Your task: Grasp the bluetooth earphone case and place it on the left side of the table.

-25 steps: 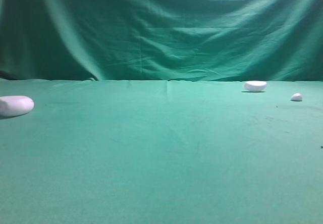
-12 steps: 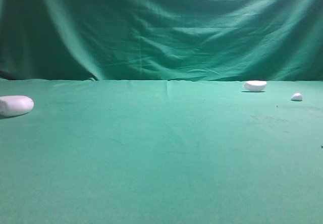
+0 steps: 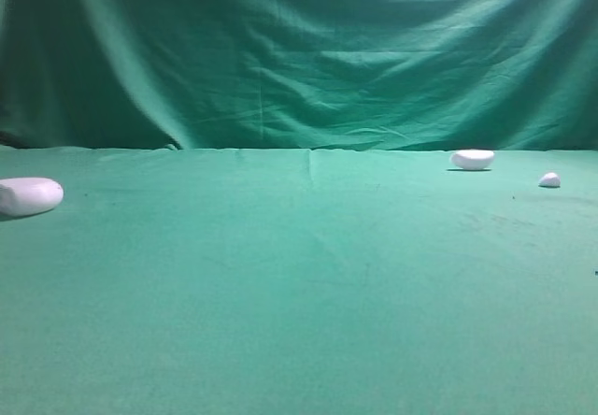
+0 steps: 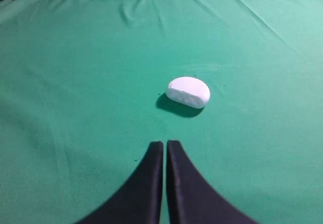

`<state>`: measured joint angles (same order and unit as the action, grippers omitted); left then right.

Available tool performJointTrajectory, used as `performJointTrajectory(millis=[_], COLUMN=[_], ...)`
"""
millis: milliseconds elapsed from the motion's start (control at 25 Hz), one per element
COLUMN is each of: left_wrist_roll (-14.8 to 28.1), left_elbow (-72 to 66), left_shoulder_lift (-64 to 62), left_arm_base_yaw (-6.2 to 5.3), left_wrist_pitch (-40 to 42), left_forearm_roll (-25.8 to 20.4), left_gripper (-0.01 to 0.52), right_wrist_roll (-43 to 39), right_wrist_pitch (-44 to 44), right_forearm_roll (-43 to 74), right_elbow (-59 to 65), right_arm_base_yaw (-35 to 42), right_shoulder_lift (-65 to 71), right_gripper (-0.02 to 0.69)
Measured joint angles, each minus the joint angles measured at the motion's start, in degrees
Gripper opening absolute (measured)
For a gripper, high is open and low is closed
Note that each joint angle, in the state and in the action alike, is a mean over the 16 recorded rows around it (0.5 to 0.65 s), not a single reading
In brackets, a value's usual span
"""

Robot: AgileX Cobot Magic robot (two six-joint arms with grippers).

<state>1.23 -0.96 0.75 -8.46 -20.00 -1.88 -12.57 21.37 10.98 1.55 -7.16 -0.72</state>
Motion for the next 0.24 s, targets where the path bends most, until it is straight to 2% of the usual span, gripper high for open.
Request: performJointTrajectory(millis=[240], left_wrist_roll=[0.0], left_elbow=[0.0], left_shoulder_lift=[0.0], left_arm_base_yaw=[0.0], left_wrist_pitch=[0.0], left_forearm_roll=[0.0], left_gripper=[0.0], right_wrist_roll=[0.0], right_wrist_pitch=[0.0], right_forearm_roll=[0.0], right_elbow=[0.0], right_arm_base_yaw=[0.0], right_shoulder_lift=[0.0], right_gripper=[0.0])
